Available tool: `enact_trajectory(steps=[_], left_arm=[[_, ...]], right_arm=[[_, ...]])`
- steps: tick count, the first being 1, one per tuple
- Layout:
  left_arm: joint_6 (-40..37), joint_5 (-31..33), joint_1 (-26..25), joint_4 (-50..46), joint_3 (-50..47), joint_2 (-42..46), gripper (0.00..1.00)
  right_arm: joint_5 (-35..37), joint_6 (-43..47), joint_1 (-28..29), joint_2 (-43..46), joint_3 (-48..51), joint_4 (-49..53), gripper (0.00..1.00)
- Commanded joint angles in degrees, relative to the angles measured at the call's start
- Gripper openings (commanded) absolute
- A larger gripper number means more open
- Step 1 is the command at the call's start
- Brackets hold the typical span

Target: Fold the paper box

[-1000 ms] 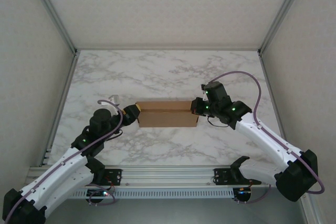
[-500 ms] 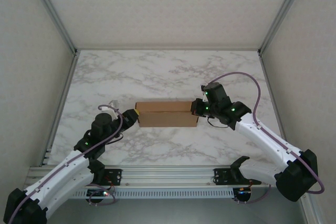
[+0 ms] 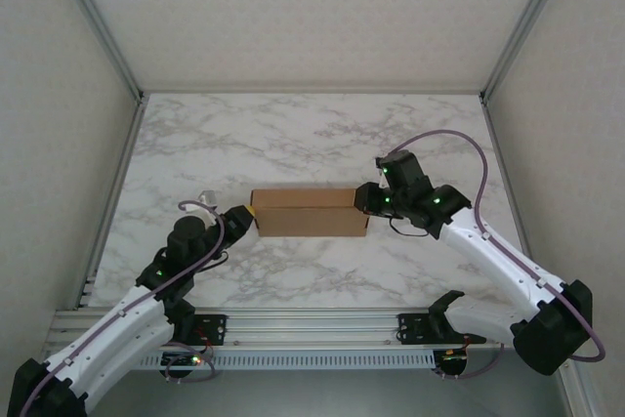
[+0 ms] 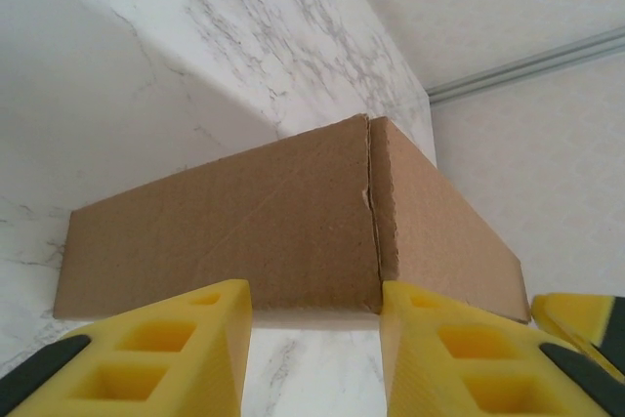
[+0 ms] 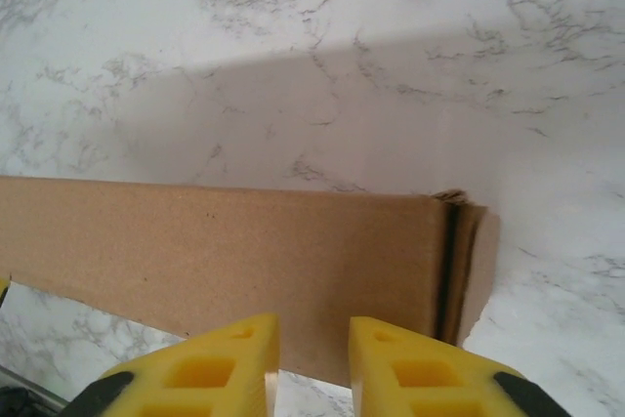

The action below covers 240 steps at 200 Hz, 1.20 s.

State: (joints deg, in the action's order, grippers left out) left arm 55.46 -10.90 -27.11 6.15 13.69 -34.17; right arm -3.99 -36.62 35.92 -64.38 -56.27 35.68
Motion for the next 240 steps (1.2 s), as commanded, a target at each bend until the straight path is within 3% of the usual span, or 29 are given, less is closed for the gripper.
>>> enact_trajectory(steps=[1, 57, 146, 205, 240], left_arm=[[-1.6, 2.9, 0.7, -6.0, 0.8, -1.9, 0.38], [-2.4, 3.1, 0.7, -6.8, 1.6, -1.6, 0.39], [-3.5, 3.2, 0.7, -7.4, 3.6, -1.4, 0.39], [-9.4, 10.4, 0.8, -16.3, 12.4, 2.3, 0.41], [-11.4, 8.6, 0.7, -13.2, 13.3, 0.1, 0.41]], right_arm=[[2.8, 2.0, -0.3, 0.8, -3.2, 4.9, 0.27], [5.2, 3.7, -2.1, -1.0, -3.2, 6.0, 0.27], [2.4, 1.4, -2.1, -1.6, 8.6, 0.3, 0.22], [3.5, 1.9, -2.1, -0.4, 9.8, 1.1, 0.21], [2.9, 1.8, -2.2, 0.2, 9.1, 1.5, 0.21]])
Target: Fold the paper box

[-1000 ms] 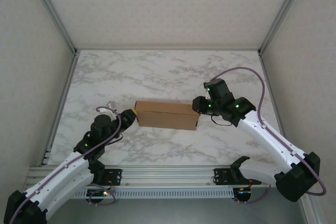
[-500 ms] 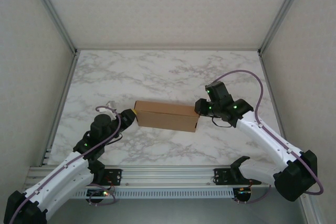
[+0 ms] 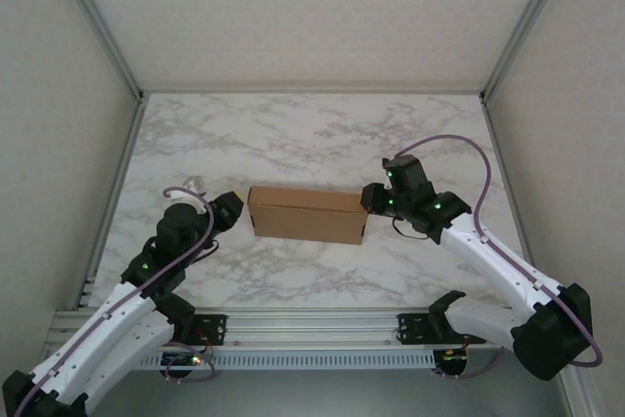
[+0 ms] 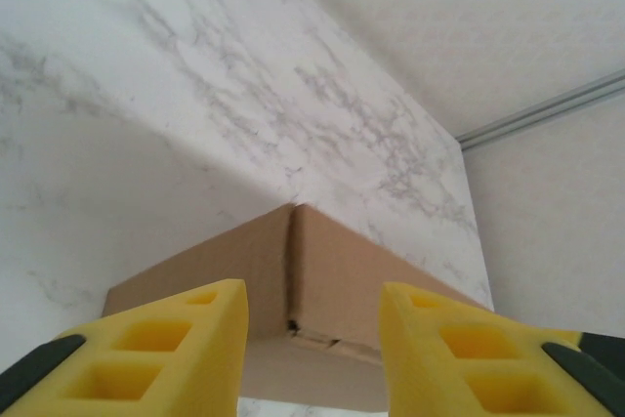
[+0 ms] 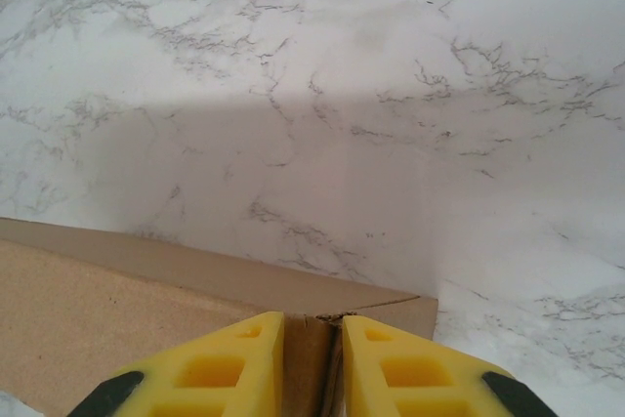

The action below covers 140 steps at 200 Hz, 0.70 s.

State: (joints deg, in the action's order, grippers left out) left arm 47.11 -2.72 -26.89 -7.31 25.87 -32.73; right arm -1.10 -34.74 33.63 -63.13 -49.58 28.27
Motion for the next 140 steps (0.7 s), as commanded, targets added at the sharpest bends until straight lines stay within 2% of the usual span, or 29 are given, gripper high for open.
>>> enact_trajectory(steps=[1, 38, 55, 85, 115, 140], left_arm=[[-3.1, 0.2, 0.5, 0.5, 1.1, -1.5, 0.41], [-5.8, -6.8, 0.5, 7.8, 1.6, -10.6, 0.54], [-7.1, -8.4, 0.5, 9.7, 2.2, -14.3, 0.54], [-7.0, -9.6, 0.5, 11.9, 1.3, -17.5, 0.47], [-5.3, -9.6, 0.5, 12.9, -1.3, -17.2, 0.4], [-4.7, -9.8, 0.5, 13.2, -2.5, -17.2, 0.39]], right_arm=[[0.0, -0.1, 0.2, -1.0, 2.4, 8.8, 0.21], [-0.2, -0.3, 0.1, -0.4, 2.5, 9.0, 0.22], [-0.5, -0.4, 0.2, -0.6, 2.6, 8.9, 0.23], [-1.6, -0.4, 0.2, -0.7, 2.4, 8.7, 0.26], [-3.2, 0.5, 0.2, 0.3, 0.8, 9.6, 0.44], [-2.2, 0.6, 0.1, 1.8, -1.3, 11.4, 0.51]])
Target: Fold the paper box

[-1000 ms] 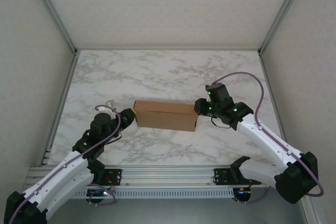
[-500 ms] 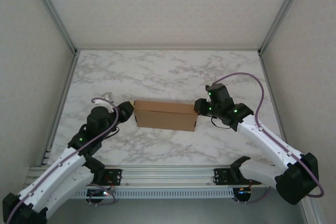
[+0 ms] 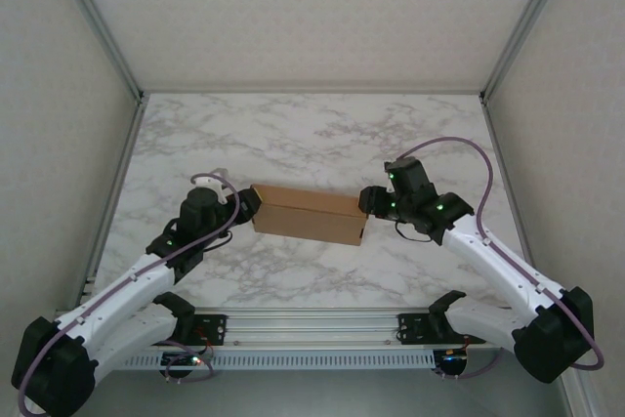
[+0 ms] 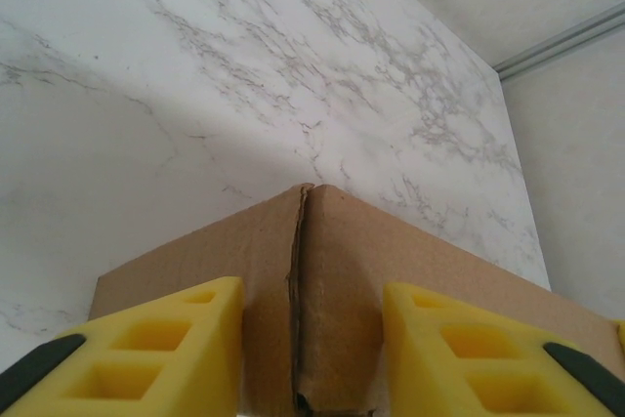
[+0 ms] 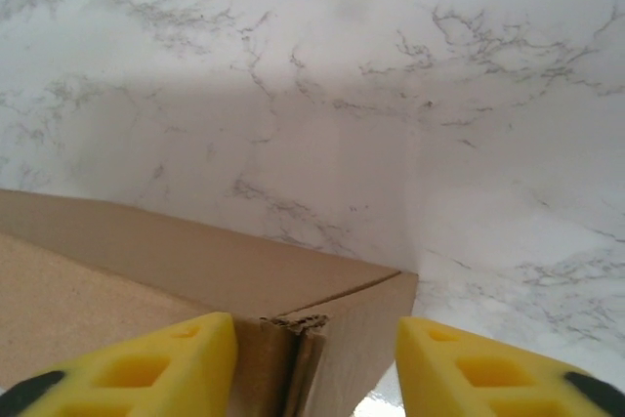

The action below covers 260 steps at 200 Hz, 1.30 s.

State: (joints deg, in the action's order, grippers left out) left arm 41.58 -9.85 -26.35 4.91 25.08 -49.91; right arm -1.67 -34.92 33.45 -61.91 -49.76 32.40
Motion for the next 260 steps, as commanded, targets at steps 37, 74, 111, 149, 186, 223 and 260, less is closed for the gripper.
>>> enact_trajectory(steps=[37, 74, 111, 149, 186, 223, 260], left_arm=[[0.7, -2.3, 0.0, 0.9, -1.6, -0.7, 0.39], [0.3, -2.4, 0.0, 0.5, -0.9, -1.4, 0.39], [0.3, -2.8, 0.0, 1.0, -1.2, -1.6, 0.38], [1.2, -3.5, 0.0, 2.2, -3.5, -2.1, 0.38], [3.7, -4.5, -0.6, 2.4, -5.0, -0.1, 0.34], [8.3, -1.4, -3.0, -2.9, -6.7, 6.6, 0.33], [15.6, 1.0, -7.1, -6.6, -10.5, 16.0, 0.32]], right_arm=[[-4.7, -3.6, 0.2, 2.4, 0.0, 5.3, 0.57], [-9.6, -6.8, 0.3, 2.9, 3.1, 1.1, 0.58], [-9.6, -6.2, 0.3, 1.6, 4.6, 0.1, 0.55], [-8.0, -5.0, 0.2, -0.5, 7.2, 0.2, 0.35], [-7.3, -1.7, 0.5, 2.8, 7.4, -0.3, 0.29], [-4.2, 2.4, 1.5, 10.2, 8.2, 1.4, 0.25], [-3.9, 2.7, 3.5, 14.6, 12.2, 2.7, 0.23]])
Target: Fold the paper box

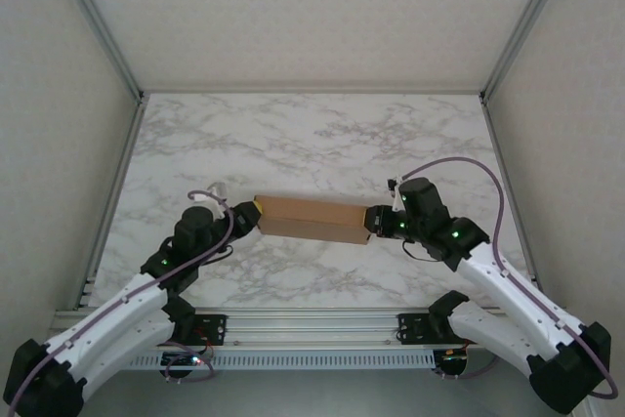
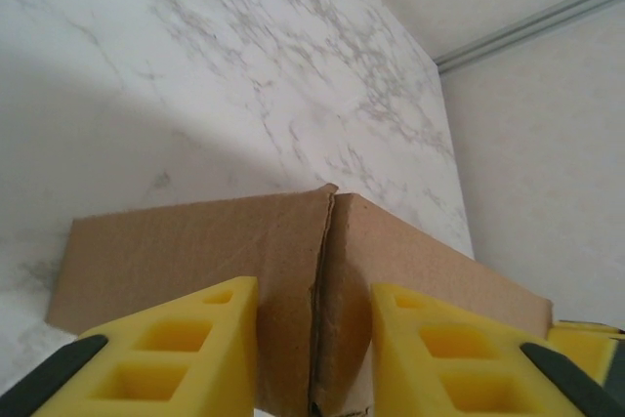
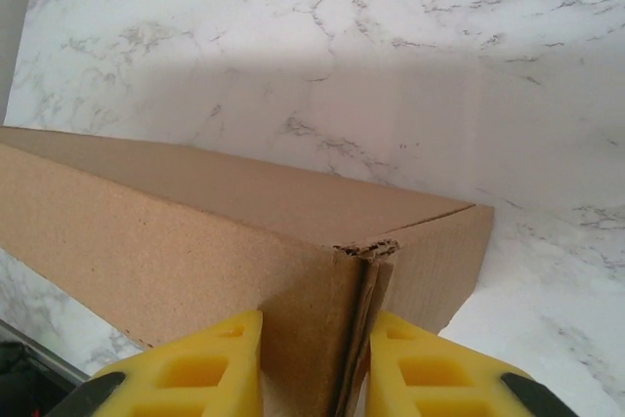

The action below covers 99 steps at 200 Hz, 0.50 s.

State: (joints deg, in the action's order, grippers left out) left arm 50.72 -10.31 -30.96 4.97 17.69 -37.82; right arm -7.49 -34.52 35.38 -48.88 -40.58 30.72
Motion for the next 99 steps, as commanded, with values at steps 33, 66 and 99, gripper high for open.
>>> enact_trajectory(steps=[33, 66, 99], left_arm=[[10.3, 3.9, -9.7, -8.6, -5.5, 6.6, 0.34], [11.7, 4.4, -12.2, -11.3, -5.8, 8.4, 0.36], [12.2, 3.9, -13.0, -13.7, -5.5, 10.6, 0.37]], right_arm=[[2.7, 0.0, 4.3, 6.2, 6.4, 5.4, 0.23], [2.2, -1.9, 5.6, 10.1, 7.3, 7.9, 0.24], [2.2, -3.3, 6.8, 11.7, 6.2, 11.4, 0.24]])
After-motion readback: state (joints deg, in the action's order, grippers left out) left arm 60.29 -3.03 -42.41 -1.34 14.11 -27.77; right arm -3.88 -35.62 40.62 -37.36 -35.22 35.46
